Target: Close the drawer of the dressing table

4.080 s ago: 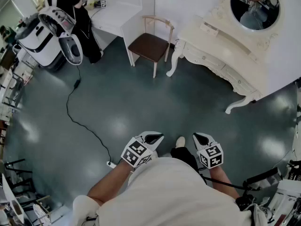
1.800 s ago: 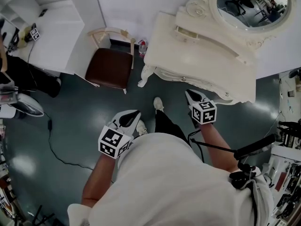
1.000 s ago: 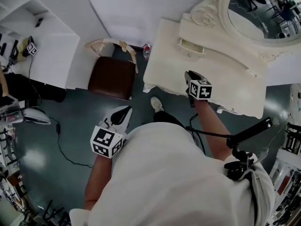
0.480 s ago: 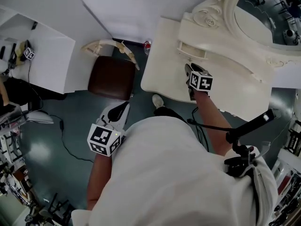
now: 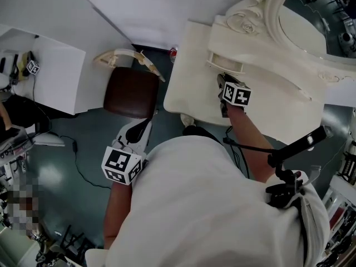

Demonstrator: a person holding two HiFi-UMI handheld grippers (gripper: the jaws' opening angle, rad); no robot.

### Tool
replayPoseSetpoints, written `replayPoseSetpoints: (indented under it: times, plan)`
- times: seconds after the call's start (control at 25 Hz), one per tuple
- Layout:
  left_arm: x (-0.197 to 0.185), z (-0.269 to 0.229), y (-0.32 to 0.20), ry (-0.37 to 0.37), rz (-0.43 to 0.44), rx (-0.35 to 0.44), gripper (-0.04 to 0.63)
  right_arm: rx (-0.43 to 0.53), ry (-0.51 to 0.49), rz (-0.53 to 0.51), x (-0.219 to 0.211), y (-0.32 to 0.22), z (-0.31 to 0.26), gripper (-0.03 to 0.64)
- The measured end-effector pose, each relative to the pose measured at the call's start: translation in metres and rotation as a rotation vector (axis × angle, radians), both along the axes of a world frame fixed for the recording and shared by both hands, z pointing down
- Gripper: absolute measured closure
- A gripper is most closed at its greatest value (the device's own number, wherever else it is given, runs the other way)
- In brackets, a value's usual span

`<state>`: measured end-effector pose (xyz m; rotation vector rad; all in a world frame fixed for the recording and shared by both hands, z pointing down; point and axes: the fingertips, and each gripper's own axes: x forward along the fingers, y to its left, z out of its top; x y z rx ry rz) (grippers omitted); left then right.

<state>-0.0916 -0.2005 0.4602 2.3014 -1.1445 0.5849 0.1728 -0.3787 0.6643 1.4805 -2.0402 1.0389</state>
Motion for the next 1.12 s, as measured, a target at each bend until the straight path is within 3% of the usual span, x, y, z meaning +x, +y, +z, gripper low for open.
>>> replayPoseSetpoints:
  times: [1.12]
  plan:
    - [0.009,0.001,-0.034,-0.031,-0.038,-0.022,0.594,0.023,-0.019,-0.008,0.009,-0.05,0.002,0.522]
